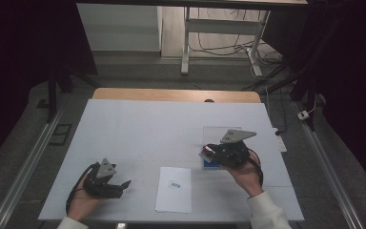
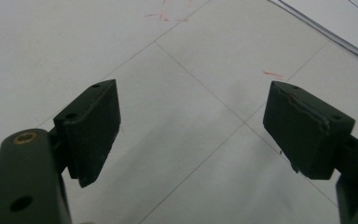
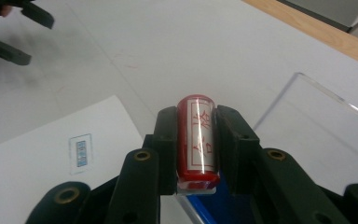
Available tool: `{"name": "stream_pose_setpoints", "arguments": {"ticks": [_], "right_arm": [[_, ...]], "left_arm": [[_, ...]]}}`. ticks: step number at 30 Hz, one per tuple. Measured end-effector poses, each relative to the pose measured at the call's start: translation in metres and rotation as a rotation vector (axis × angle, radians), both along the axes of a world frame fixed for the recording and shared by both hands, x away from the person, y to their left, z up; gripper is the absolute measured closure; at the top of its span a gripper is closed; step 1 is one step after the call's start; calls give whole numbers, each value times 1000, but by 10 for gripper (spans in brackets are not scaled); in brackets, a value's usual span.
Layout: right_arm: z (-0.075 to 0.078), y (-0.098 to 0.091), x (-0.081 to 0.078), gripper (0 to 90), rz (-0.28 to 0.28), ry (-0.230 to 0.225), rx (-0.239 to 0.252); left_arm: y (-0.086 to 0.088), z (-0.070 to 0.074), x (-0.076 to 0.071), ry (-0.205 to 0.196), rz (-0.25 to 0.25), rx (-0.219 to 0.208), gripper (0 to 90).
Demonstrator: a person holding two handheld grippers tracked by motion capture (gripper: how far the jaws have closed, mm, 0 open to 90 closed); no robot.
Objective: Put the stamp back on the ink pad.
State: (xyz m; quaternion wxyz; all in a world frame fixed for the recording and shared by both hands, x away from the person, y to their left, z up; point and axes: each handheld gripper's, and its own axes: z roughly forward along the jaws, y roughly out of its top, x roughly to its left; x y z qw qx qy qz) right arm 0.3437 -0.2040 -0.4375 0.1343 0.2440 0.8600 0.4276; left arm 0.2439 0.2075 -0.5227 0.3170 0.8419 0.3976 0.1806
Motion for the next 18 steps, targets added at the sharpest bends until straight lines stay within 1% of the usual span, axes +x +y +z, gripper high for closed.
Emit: {"name": "stream_pose_setpoints", "arguments": {"ticks": [2, 5, 9, 14, 17, 18], "right_arm": [[0, -5, 2, 697, -15, -1, 3], [-1, -11, 5, 698, -41, -9, -10], [-3, -19, 9, 697, -67, -5, -16], [-9, -26, 15, 697, -98, 8, -55], [-14, -29, 19, 697, -118, 21, -93], [-16, -30, 20, 698, -123, 25, -100]], "left_arm": [[0, 0, 0, 0, -2, -1, 191], [0, 0, 0, 0, -2, 0, 191], [0, 0, 0, 0, -2, 0, 191], [0, 0, 0, 0, -1, -1, 191], [-1, 0, 0, -1, -3, -1, 191], [-1, 0, 0, -1, -3, -1, 191]]}}
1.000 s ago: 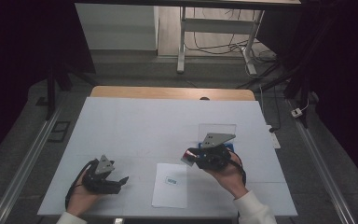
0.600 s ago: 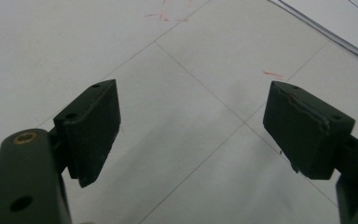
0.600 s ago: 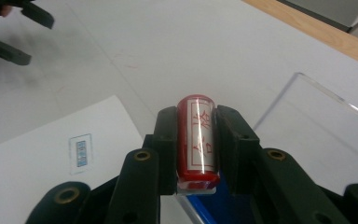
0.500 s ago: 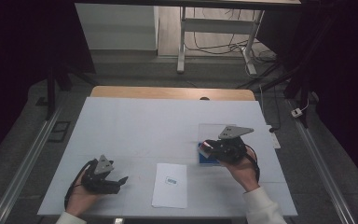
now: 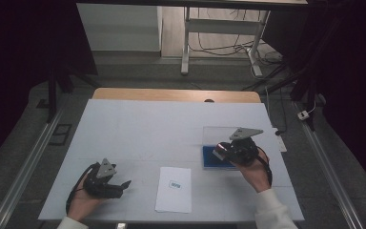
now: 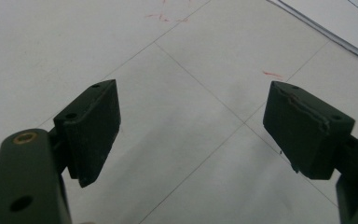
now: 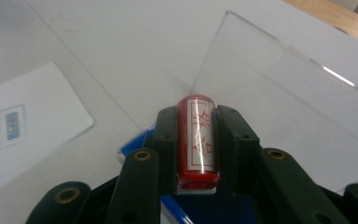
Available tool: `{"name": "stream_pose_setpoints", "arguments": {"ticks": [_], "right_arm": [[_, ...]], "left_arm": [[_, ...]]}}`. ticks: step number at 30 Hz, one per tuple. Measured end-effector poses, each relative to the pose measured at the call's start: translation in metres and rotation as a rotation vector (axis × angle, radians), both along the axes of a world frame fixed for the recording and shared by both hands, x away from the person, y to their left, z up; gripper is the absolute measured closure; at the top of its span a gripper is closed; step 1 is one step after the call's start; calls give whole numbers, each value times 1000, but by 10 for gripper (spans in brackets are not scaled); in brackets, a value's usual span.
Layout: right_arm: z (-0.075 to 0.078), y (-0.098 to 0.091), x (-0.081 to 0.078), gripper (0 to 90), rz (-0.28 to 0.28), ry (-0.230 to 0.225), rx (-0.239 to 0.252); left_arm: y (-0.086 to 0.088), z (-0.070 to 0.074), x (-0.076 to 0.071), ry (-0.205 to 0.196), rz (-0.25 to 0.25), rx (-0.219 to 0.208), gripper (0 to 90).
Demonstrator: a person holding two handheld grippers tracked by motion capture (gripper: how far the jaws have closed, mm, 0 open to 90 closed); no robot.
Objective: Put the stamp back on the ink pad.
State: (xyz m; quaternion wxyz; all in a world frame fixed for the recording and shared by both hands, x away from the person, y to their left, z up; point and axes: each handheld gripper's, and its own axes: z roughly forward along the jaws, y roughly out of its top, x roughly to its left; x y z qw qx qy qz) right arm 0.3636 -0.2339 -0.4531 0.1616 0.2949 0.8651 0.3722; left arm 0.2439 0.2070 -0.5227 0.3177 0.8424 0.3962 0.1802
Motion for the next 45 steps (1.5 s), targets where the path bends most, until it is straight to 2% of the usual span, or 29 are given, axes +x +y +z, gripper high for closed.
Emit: {"name": "stream_pose_setpoints", "arguments": {"ticks": [3, 9, 13, 17, 20, 23, 27, 29, 32, 36, 45], "right_arm": [[-6, -2, 4, 698, -17, 16, -25], [-13, -4, 8, 698, -35, 26, -39], [-20, 1, 11, 697, -28, 43, -75], [-22, 3, 11, 678, -22, 40, -80], [-21, 2, 10, 536, -33, 48, -47], [-17, -3, 5, 425, -57, 51, 43], [-14, -14, -13, 354, -72, 3, 88], [-15, -21, -23, 352, -70, -22, 93], [-19, -33, -36, 357, -66, -25, 115], [-27, -49, -48, 366, -65, -16, 116], [-42, -72, -63, 380, -44, -15, 130]], "left_arm": [[0, 0, 0, 1, 1, 3, 191], [-1, -1, 0, 2, 2, 5, 191], [-1, -1, 1, 2, -2, 9, 191], [-1, -1, 1, 3, -1, 5, 190], [-1, -1, 0, 1, 1, 7, 190], [-1, 0, 0, 0, 2, 3, 190], [0, 0, 0, 2, 1, -3, 189], [-1, 0, 0, 4, 0, -13, 188], [-1, 0, -1, 1, 0, -13, 187], [-2, 0, -2, 4, -6, -20, 187], [-2, 0, -2, 4, -1, -29, 187]]}}
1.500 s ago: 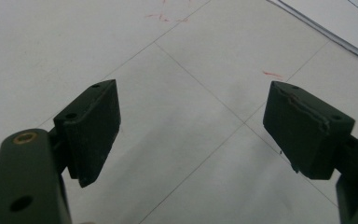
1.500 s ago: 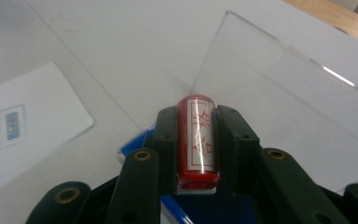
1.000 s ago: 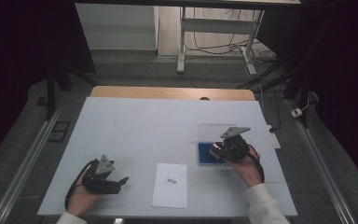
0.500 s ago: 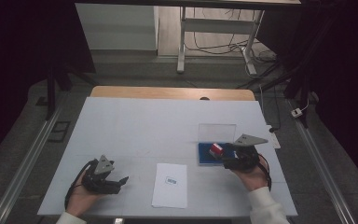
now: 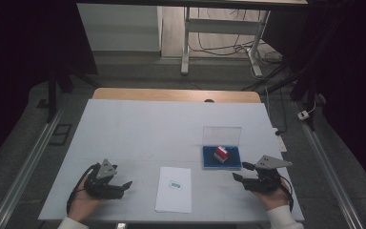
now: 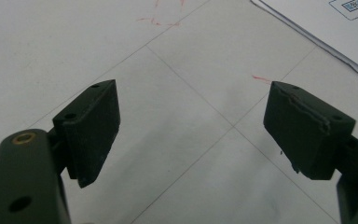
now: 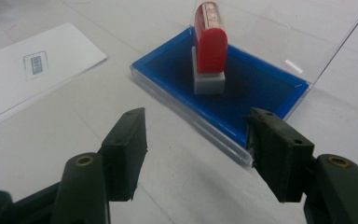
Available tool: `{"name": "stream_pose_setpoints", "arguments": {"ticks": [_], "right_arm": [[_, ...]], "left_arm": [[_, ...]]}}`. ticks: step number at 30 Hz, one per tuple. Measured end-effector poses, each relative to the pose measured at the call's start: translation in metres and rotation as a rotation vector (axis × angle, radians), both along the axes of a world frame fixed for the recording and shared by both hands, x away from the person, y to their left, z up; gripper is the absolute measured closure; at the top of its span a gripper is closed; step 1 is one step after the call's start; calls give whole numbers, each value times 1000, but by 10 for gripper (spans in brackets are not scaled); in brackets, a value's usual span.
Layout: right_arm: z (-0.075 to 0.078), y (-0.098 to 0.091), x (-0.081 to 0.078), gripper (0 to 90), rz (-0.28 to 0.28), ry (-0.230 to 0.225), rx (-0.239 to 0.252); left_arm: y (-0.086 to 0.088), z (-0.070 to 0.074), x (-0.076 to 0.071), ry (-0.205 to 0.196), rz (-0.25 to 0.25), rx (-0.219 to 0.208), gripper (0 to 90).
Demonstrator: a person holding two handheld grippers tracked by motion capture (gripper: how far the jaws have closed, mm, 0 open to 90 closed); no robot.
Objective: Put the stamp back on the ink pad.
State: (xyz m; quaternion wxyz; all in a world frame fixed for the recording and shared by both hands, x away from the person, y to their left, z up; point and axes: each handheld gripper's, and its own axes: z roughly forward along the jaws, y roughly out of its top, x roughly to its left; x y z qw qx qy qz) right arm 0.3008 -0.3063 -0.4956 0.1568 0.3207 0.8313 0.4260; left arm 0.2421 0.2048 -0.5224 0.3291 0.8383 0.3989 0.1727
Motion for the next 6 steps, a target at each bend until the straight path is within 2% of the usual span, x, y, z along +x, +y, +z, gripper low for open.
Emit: {"name": "stream_pose_setpoints", "arguments": {"ticks": [6], "right_arm": [[1, -1, -3, 380, 16, -23, 1]], "left_arm": [[1, 0, 0, 2, 3, -8, 186]]}}
